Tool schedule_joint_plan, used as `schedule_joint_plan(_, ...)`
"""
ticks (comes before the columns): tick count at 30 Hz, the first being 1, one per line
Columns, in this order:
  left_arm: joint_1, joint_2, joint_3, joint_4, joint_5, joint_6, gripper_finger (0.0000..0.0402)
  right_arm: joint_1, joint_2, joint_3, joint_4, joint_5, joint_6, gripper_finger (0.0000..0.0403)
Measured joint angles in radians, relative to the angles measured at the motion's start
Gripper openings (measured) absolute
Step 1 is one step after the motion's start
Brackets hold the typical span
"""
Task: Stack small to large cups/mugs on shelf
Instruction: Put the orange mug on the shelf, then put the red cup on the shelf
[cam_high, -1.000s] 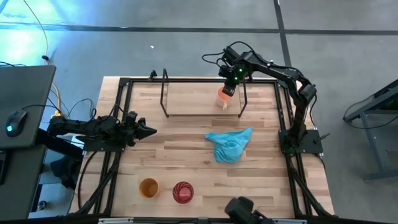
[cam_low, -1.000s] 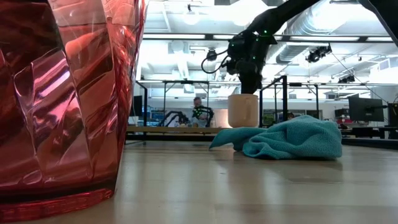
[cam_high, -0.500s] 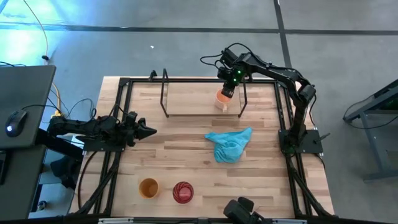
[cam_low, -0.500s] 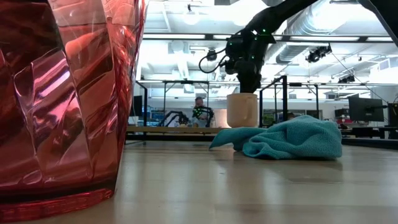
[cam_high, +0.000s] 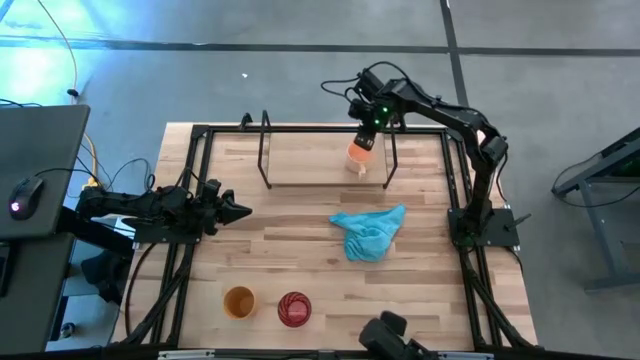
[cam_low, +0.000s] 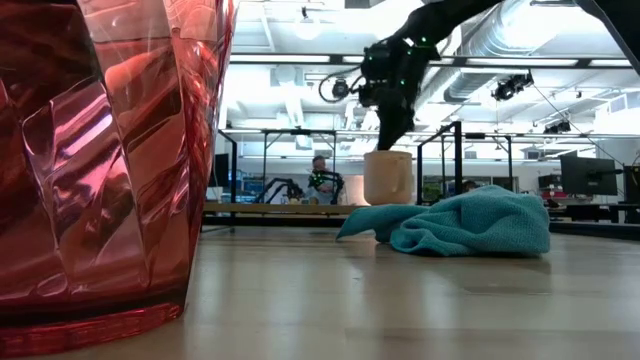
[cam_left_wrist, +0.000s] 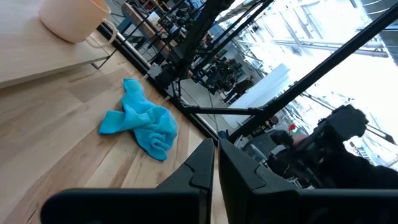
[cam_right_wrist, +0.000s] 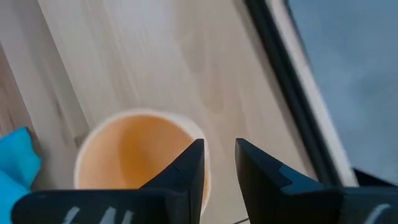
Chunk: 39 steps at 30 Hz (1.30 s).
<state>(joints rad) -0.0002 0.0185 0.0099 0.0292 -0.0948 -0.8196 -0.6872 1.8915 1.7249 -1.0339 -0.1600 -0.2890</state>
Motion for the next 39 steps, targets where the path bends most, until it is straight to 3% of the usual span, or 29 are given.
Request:
schedule_joint_plan(6,0.0,0.0,0.0,0.0,0.0,0.0,0.0012,0.0,0.0,0.063,-0.021,0.0,-0.003,0.0083)
schedule_joint_plan(13,0.0,0.0,0.0,-0.001,0.009,-0.001,0.0012,0.002,0.0,0.166,-0.178,-0.029,0.027,0.0092)
schedule_joint_plan(18,0.0,0.0,0.0,-0.001,0.008,-0.001,0.0012,0.016,0.0,0.349,-0.293,-0.257,0.075,0.0118)
schedule_joint_plan(24,0.0,0.0,0.0,-0.001,0.007,-0.036,0.0012,0.069,0.0,0.605,-0.303,-0.527,0.091,0.013)
schedule_joint_plan(26,0.0,0.0,0.0,-0.001,0.006,-0.05,0.0012,0.092,-0.02,0.629,-0.237,-0.606,0.103,0.013)
schedule_joint_plan(30,0.0,0.0,0.0,-0.001,0.004,-0.053,0.0012,0.128,-0.117,0.544,-0.002,-0.749,0.19,0.013)
schedule_joint_plan(39,0.0,0.0,0.0,-0.001,0.004,-0.068,0.0012,0.257,-0.217,0.534,0.37,-0.783,0.268,0.013)
